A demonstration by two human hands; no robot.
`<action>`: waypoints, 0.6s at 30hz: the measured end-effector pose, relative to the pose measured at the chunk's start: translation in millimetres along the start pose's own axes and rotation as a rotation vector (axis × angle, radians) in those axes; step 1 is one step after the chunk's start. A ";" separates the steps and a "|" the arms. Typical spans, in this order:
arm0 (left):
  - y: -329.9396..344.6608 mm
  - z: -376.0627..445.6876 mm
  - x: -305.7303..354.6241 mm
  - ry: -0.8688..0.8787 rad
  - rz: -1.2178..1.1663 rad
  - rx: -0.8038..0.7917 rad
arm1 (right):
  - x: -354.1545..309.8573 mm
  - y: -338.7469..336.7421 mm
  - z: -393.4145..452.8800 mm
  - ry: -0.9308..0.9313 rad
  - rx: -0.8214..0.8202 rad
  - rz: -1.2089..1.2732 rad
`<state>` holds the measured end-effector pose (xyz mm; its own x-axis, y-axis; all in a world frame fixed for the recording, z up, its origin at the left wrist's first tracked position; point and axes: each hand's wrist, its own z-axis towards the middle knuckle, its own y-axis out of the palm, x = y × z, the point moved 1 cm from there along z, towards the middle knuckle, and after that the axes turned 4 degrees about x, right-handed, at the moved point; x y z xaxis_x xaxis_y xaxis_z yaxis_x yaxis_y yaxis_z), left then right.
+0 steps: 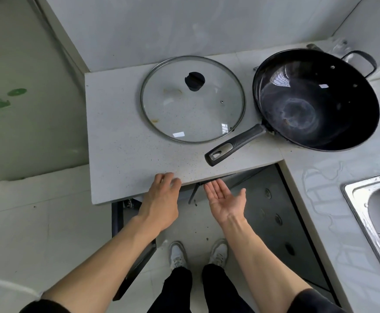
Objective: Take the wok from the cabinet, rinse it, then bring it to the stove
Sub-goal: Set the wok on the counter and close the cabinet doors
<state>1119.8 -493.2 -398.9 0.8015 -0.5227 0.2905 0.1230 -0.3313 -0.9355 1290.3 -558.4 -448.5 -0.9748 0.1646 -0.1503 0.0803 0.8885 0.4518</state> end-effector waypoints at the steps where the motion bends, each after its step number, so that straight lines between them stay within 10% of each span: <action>1: 0.0 0.0 0.5 -0.002 0.004 -0.002 | 0.9 2.8 1.1 0.003 -0.002 0.001; 18: 5.1 -8.8 3.8 -0.068 -0.092 0.069 | -19.9 4.1 -3.3 0.068 -0.114 -0.360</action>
<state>1118.3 -503.8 -400.8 0.8224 -0.4378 0.3632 0.2355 -0.3192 -0.9180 1309.3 -559.3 -440.8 -0.9482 -0.1817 -0.2604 -0.2898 0.8303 0.4761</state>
